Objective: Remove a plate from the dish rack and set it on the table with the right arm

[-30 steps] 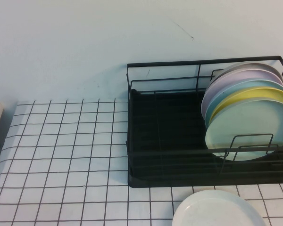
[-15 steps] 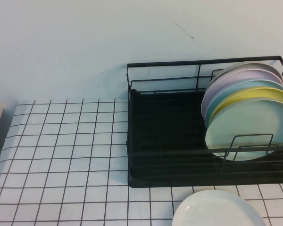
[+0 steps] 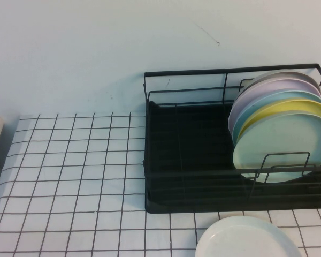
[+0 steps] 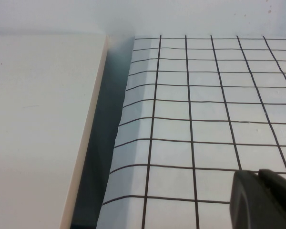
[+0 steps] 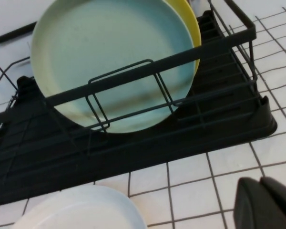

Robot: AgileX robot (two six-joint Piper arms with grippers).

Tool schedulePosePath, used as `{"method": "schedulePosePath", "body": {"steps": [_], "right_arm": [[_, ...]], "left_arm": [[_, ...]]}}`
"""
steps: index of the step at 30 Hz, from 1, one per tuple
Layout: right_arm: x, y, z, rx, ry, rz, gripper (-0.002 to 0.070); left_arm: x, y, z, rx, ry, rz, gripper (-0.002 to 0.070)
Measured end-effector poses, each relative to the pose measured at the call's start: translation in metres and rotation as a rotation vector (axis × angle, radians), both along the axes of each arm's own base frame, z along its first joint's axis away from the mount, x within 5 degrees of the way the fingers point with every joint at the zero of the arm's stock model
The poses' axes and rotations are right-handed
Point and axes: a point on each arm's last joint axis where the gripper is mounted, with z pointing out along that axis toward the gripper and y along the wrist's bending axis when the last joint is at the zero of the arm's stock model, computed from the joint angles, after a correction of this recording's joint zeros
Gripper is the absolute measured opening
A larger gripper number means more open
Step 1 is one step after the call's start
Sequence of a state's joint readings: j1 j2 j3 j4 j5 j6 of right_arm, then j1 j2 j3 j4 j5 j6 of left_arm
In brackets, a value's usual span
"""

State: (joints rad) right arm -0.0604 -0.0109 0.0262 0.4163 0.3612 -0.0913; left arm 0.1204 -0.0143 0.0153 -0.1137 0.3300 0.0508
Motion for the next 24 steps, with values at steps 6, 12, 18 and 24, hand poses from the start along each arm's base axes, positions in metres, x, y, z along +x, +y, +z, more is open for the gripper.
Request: {"method": "schedulePosePath", "body": {"steps": [6,12,18,24], "right_arm": [[0.0,0.003,0.002,0.112,-0.008,-0.003,-0.0002],[0.0,0.013,0.01,0.544,-0.016,0.003,-0.0002],[0.001,0.012,0.011,0.339,-0.066,0.047,-0.0002],[0.001,0.012,0.011,0.211,-0.095,0.081,-0.0002]], "left_arm": [[0.0,0.0,0.0,0.0,0.0,0.0,-0.0003],[0.0,0.0,0.0,0.0,0.0,0.0,-0.0003],[0.0,0.0,0.0,0.0,0.0,0.0,-0.0003],[0.0,0.0,0.0,0.0,0.0,0.0,-0.0003]]}}
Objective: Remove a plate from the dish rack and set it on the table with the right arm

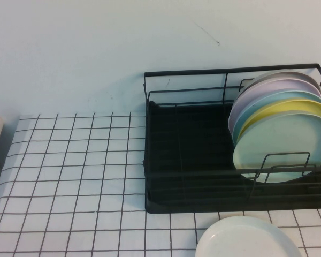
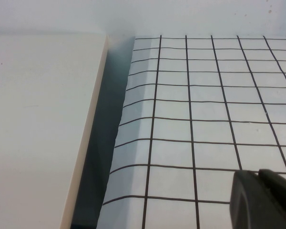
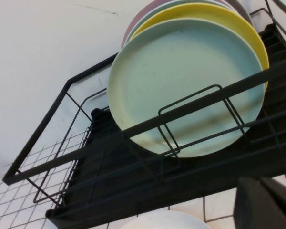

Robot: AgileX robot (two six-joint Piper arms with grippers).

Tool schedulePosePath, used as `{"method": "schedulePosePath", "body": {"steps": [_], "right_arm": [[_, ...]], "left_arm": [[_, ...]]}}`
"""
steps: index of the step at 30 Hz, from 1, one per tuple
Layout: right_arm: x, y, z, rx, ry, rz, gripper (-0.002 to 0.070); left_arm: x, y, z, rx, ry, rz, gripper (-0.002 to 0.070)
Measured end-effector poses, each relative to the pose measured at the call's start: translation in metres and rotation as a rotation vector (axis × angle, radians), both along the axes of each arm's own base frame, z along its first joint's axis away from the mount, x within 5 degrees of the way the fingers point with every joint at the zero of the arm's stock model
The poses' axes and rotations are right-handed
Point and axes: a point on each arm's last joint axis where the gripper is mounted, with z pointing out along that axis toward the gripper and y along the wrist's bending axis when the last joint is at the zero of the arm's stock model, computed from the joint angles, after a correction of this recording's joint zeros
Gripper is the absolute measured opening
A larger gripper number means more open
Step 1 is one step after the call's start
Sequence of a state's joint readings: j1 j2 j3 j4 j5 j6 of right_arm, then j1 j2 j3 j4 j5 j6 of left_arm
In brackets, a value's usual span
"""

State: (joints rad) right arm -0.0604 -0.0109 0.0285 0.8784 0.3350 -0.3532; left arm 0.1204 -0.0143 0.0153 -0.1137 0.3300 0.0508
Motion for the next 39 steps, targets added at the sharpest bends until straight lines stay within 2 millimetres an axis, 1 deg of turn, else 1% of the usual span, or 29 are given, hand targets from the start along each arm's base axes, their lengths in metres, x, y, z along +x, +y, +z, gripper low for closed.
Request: {"method": "schedulePosePath", "body": {"steps": [4,10,12,14,17,20,22,26,30,31,33,34,36,39], "right_arm": [[0.0,0.0,0.0,-0.038,-0.013,0.005,-0.0002],[0.0,0.0,0.001,-0.03,-0.02,0.009,-0.0002],[-0.001,0.002,0.005,-0.09,-0.037,0.041,-0.0002],[-0.004,0.005,0.02,-0.18,-0.087,0.086,-0.0002],[-0.01,0.008,0.055,-0.299,-0.174,0.132,-0.0002],[-0.003,0.01,0.085,-0.394,-0.114,0.197,-0.0002],[0.01,0.012,0.106,-0.469,-0.028,0.273,-0.0002],[0.046,0.016,0.142,-0.64,0.123,0.525,-0.0001],[0.085,0.02,0.172,-0.73,0.149,0.735,0.0004],[0.093,0.021,0.178,-0.743,0.139,0.762,0.0005],[0.117,0.021,0.188,-0.777,0.116,0.829,0.0007],[0.123,0.021,0.191,-0.783,0.111,0.841,0.0008],[0.146,0.02,0.196,-0.811,0.097,0.867,0.001],[0.172,0.018,0.199,-0.856,0.076,0.905,0.0012]], "left_arm": [[0.0,0.0,0.0,0.0,0.0,0.0,-0.0003],[0.0,0.0,0.0,0.0,0.0,0.0,-0.0003],[0.0,0.0,0.0,0.0,0.0,0.0,-0.0003],[0.0,0.0,0.0,0.0,0.0,0.0,-0.0003],[0.0,0.0,0.0,0.0,0.0,0.0,-0.0003],[0.0,0.0,0.0,0.0,0.0,0.0,-0.0003],[0.0,0.0,0.0,0.0,0.0,0.0,-0.0003],[0.0,0.0,0.0,0.0,0.0,0.0,-0.0003],[0.0,0.0,0.0,0.0,0.0,0.0,-0.0003],[0.0,0.0,0.0,0.0,0.0,0.0,-0.0003],[0.0,0.0,0.0,0.0,0.0,0.0,-0.0003],[0.0,0.0,0.0,0.0,0.0,0.0,-0.0003],[0.0,0.0,0.0,0.0,0.0,0.0,-0.0003],[0.0,0.0,0.0,0.0,0.0,0.0,-0.0003]]}}
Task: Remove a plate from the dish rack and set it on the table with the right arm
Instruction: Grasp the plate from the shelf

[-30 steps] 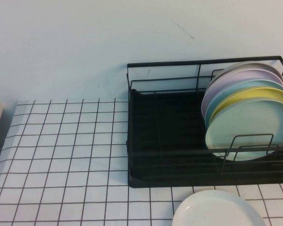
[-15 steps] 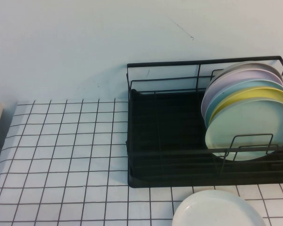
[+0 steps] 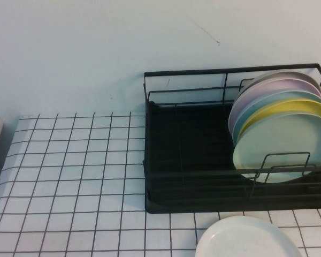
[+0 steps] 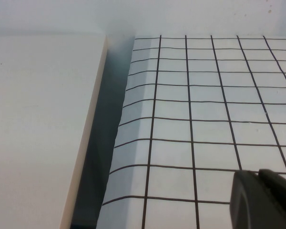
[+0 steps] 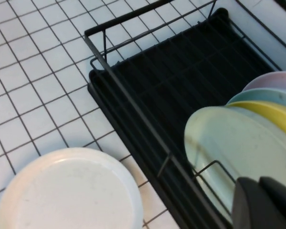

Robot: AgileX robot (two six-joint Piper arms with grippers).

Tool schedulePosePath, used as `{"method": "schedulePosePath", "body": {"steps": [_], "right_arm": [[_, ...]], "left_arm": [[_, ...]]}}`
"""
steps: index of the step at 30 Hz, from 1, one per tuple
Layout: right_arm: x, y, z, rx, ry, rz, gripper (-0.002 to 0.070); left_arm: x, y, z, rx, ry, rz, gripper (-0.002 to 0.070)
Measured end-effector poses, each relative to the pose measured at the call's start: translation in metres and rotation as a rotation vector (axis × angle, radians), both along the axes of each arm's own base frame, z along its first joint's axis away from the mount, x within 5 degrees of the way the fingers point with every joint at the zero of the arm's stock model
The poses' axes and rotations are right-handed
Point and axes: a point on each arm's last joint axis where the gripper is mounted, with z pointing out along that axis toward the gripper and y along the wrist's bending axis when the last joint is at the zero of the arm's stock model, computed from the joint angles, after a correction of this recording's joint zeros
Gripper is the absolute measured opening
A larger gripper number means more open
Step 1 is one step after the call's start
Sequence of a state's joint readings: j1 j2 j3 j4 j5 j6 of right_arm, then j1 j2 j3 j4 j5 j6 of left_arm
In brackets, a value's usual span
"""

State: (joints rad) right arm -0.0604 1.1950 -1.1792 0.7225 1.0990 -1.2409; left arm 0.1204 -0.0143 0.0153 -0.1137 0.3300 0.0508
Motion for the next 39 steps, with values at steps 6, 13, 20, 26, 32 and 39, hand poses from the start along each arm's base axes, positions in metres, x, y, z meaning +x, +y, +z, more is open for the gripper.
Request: {"method": "schedulePosePath", "body": {"steps": [6,13,20,26,32,39], "right_arm": [[0.042,-0.002,-0.004,-0.066,-0.029,0.126,0.0225],[0.086,-0.006,-0.037,-0.16,-0.072,0.246,0.0478],[0.113,-0.006,-0.07,-0.225,-0.102,0.326,0.0419],[0.133,-0.002,-0.087,-0.261,-0.139,0.287,0.0374],[0.144,0.002,-0.108,-0.266,-0.108,0.291,0.0369],[0.15,0.001,-0.117,-0.272,-0.099,0.274,0.0211]], "left_arm": [[0.0,0.0,0.0,0.0,0.0,0.0,-0.0003],[0.0,0.0,0.0,0.0,0.0,0.0,-0.0003],[0.0,0.0,0.0,0.0,0.0,0.0,-0.0003],[0.0,0.0,0.0,0.0,0.0,0.0,-0.0003],[0.0,0.0,0.0,0.0,0.0,0.0,-0.0003],[0.0,0.0,0.0,0.0,0.0,0.0,-0.0003]]}}
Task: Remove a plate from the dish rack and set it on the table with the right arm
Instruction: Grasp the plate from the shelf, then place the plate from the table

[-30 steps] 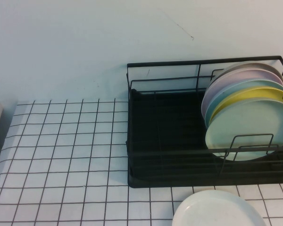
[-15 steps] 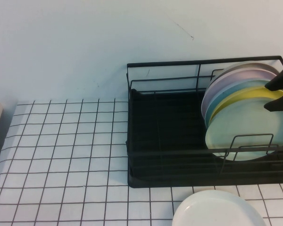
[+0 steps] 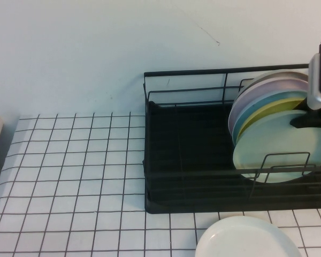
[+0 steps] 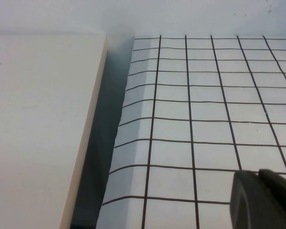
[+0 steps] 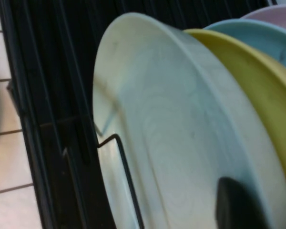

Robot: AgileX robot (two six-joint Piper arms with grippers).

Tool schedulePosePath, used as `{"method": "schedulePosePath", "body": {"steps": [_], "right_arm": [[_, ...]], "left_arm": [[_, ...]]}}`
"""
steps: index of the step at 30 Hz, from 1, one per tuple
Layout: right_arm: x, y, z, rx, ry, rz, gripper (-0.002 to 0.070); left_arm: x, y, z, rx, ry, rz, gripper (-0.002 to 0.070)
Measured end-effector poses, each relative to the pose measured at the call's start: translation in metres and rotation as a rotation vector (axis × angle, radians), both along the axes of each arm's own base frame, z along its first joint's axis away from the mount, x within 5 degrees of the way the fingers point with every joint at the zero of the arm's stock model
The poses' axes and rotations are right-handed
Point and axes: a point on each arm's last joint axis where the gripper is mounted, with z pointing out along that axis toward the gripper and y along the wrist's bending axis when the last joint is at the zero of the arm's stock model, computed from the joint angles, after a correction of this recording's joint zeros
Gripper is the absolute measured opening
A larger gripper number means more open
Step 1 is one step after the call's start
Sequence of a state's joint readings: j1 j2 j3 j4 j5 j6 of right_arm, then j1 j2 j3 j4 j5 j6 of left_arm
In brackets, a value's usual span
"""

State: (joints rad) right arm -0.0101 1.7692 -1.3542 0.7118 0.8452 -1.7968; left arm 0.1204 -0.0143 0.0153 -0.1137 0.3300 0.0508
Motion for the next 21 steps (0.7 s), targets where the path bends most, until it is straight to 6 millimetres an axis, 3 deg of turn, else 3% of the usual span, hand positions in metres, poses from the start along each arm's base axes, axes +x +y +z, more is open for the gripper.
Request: {"method": "schedulePosePath", "body": {"steps": [2,5,9,12,16,19,21], "right_arm": [[0.0,-0.001,0.001,-0.006,-0.008,-0.004,0.0111],[-0.004,-0.001,0.012,-0.007,-0.032,-0.015,0.0111],[-0.026,-0.003,0.053,-0.012,-0.102,-0.063,0.0111],[-0.056,-0.005,0.094,-0.004,-0.17,-0.127,0.0107],[-0.115,-0.004,0.144,0.097,-0.153,-0.242,0.0106],[-0.158,0.0,0.162,0.177,-0.02,-0.295,0.0106],[-0.177,0.002,0.16,0.219,0.081,-0.328,0.0106]], "left_arm": [[0.0,0.0,0.0,0.0,0.0,0.0,-0.0003],[0.0,0.0,0.0,0.0,0.0,0.0,-0.0003],[0.0,0.0,0.0,0.0,0.0,0.0,-0.0003],[0.0,0.0,0.0,0.0,0.0,0.0,-0.0003],[0.0,0.0,0.0,0.0,0.0,0.0,-0.0003],[0.0,0.0,0.0,0.0,0.0,0.0,-0.0003],[0.0,0.0,0.0,0.0,0.0,0.0,-0.0003]]}}
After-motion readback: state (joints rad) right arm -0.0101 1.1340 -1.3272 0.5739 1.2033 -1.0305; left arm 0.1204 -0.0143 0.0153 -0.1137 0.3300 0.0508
